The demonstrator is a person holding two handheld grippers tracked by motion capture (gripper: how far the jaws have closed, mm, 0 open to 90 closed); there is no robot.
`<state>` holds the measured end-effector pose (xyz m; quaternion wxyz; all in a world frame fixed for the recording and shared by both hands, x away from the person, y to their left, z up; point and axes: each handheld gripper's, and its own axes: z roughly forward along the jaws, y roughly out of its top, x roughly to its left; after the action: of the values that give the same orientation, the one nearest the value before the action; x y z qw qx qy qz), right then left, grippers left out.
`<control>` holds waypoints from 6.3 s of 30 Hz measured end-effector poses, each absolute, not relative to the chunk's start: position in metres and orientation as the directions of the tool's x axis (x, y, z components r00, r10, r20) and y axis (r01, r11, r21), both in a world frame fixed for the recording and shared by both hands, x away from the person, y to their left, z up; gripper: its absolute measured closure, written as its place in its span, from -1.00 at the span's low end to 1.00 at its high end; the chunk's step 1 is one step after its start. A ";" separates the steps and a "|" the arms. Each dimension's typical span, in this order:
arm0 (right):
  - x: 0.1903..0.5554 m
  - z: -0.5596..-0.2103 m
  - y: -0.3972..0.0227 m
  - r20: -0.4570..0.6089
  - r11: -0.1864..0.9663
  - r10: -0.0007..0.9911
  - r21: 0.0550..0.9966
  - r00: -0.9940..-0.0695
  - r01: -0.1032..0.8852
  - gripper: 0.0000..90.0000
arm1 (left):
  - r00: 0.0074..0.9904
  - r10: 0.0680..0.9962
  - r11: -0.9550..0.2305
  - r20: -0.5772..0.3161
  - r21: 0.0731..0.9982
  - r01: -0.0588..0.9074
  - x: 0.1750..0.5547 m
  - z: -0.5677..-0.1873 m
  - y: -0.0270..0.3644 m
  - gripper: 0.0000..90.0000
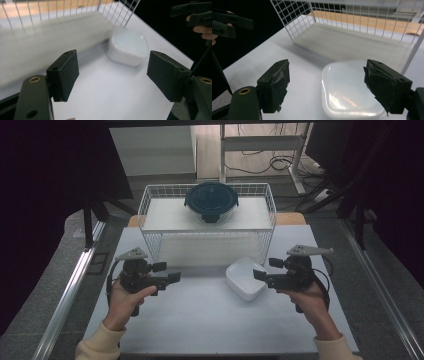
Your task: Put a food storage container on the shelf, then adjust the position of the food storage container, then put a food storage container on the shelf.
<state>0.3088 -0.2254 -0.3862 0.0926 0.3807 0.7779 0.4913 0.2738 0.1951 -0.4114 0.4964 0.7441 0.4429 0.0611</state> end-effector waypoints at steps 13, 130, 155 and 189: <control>0.281 -0.453 -0.218 0.248 0.311 0.663 0.767 -0.707 0.561 -0.44 | 0.566 0.794 -0.239 -0.222 0.742 0.626 0.244 -0.469 0.185 -0.47; 0.348 -0.469 -0.155 0.054 0.617 0.664 0.524 -0.746 0.587 0.98 | 0.517 0.782 -0.130 -0.349 0.720 0.682 0.253 -0.473 0.206 -0.38; 0.323 -0.469 -0.147 0.105 0.603 0.610 0.582 -0.785 0.546 0.98 | 0.504 0.790 -0.131 -0.350 0.706 0.696 0.255 -0.479 0.205 -0.38; 0.302 -0.464 -0.209 0.385 0.223 0.693 0.690 -0.610 0.688 -0.48 | 0.499 0.775 -0.085 -0.387 0.719 0.690 0.254 -0.472 0.207 -0.41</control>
<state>0.3016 -0.2087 -0.4640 0.0025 0.4415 0.7820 0.4399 0.2543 0.2070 -0.4717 0.4576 0.7349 0.4982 0.0467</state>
